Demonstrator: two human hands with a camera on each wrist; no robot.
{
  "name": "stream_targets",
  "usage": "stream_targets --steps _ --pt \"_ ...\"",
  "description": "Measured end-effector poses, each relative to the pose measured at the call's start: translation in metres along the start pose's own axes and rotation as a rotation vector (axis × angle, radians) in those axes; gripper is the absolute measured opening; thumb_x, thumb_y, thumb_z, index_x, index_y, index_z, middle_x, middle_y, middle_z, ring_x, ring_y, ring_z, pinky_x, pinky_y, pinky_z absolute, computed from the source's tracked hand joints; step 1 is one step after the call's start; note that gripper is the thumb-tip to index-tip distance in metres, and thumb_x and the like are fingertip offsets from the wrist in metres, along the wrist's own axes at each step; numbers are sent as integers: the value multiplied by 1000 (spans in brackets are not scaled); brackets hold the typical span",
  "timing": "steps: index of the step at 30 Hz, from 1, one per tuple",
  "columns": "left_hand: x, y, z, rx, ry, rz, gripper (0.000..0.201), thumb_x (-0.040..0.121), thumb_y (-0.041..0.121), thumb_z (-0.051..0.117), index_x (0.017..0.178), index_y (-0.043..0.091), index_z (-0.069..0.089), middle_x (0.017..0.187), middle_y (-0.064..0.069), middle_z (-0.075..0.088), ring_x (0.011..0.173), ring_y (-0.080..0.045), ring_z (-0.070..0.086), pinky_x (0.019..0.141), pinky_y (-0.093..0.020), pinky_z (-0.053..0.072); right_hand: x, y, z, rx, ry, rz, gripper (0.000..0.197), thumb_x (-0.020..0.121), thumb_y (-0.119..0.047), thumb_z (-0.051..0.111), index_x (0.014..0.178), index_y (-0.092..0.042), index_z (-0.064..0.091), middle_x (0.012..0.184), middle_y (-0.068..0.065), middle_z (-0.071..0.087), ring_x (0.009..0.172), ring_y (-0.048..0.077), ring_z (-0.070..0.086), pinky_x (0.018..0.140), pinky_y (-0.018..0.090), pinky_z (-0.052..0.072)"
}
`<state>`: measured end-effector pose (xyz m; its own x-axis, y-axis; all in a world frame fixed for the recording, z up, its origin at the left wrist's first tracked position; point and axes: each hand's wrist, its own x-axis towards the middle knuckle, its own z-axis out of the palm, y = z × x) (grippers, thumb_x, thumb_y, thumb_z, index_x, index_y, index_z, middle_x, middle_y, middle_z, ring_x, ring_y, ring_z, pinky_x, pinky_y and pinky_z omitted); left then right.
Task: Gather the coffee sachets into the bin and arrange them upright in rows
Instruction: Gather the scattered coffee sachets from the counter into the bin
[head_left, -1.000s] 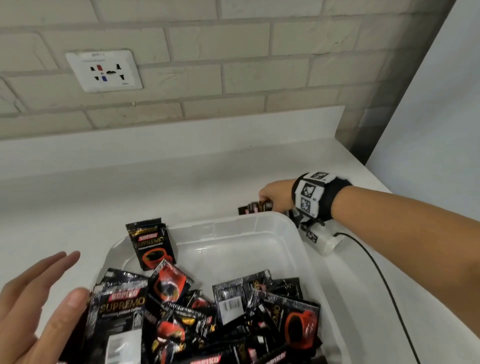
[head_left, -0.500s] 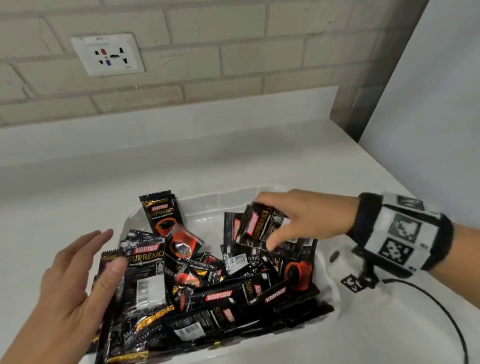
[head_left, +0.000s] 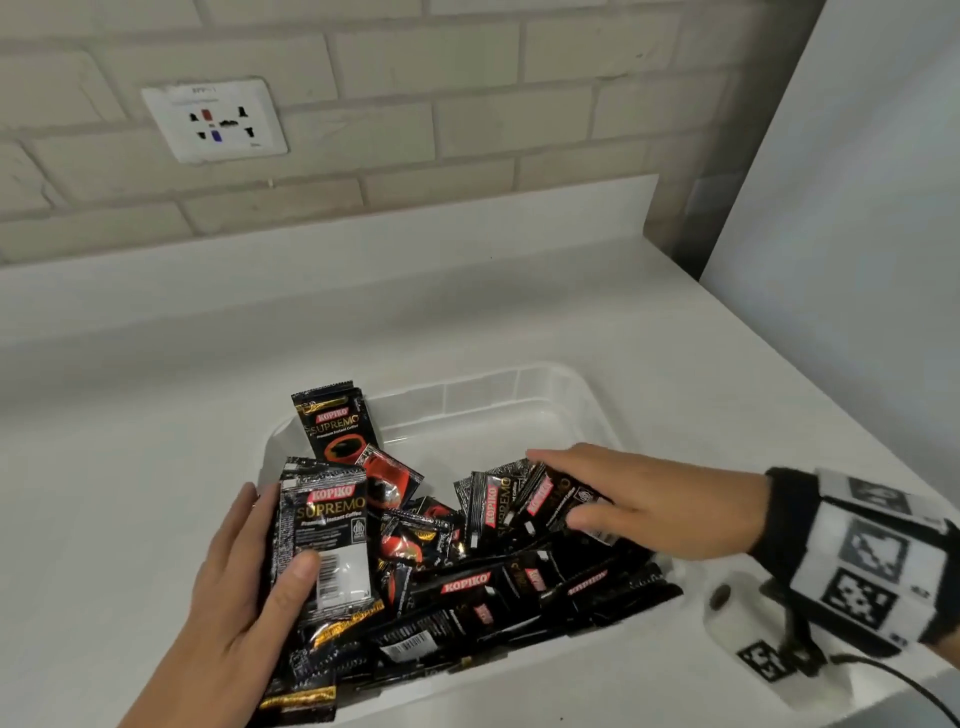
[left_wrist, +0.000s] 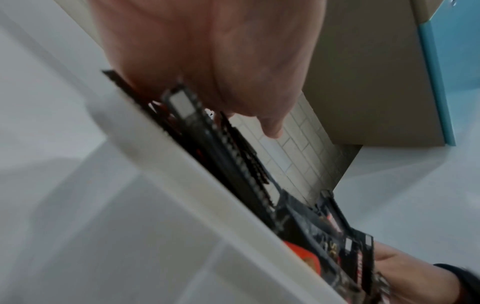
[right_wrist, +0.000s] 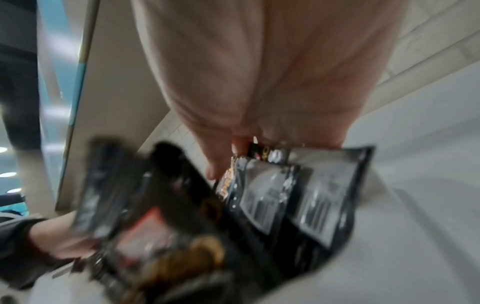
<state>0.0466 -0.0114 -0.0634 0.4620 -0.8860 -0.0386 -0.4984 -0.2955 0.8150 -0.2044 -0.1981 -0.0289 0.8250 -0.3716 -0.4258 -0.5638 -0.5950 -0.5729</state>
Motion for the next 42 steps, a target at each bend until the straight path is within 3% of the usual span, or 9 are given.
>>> stream_targets --steps 5,11,18,21,25,29,33,38,42 --pt "-1 3 1 -2 -18 -15 76 42 101 26 112 83 5 128 55 3 127 27 5 111 -25 12 -2 -6 7 187 -15 -9 71 77 -66 23 129 -47 -22 150 -24 -12 136 -11 -9 115 19 -1" --pt "-3 4 -16 -7 15 37 66 41 101 32 104 87 19 125 60 11 114 38 13 107 -26 18 -3 -4 0 398 210 -69 76 60 -91 26 126 -65 -1 148 -32 7 131 -21 8 105 1 10" --pt "-23 -30 -38 224 -197 235 110 39 93 55 138 61 16 152 26 9 135 16 10 96 -48 26 -34 5 18 172 169 -24 112 34 -86 61 122 -74 -7 137 -47 -17 128 -23 -17 96 -8 3" --pt "-23 -43 -34 260 -214 307 112 45 91 55 143 53 15 157 15 1 140 8 4 97 -49 24 -31 3 35 82 114 -22 116 37 -78 67 119 -75 -16 133 -44 -32 127 -18 -27 103 4 -2" --pt "-14 -47 -26 175 -185 338 101 49 88 57 138 60 19 153 25 -3 138 12 4 100 -44 27 -21 5 40 22 202 -38 111 45 -84 59 124 -69 -16 137 -38 -33 132 -9 -28 112 23 -3" --pt "-8 -49 -17 160 -191 339 95 50 88 58 134 64 21 150 30 -4 134 17 7 103 -43 31 -14 2 45 -73 242 -13 100 47 -95 38 123 -69 -21 137 -35 -35 133 -7 -28 112 22 -13" --pt "-7 -49 -10 185 -216 343 93 52 89 55 134 64 20 152 27 -5 140 3 7 105 -48 30 -9 -1 48 -144 252 -1 87 51 -96 25 118 -71 -26 133 -37 -28 126 -15 -29 108 15 -18" --pt "-4 -47 -7 240 -177 392 92 54 90 51 136 63 20 151 31 -2 137 10 7 102 -51 26 -8 3 52 -147 253 20 87 58 -91 30 122 -68 -24 144 -28 -17 140 6 -12 118 30 1" --pt "-3 -46 -5 262 -182 394 93 55 89 53 137 60 19 152 29 1 132 -3 20 94 -63 39 -10 4 54 -145 261 20 86 61 -86 36 124 -66 -20 149 -20 -16 141 6 -9 115 24 2"
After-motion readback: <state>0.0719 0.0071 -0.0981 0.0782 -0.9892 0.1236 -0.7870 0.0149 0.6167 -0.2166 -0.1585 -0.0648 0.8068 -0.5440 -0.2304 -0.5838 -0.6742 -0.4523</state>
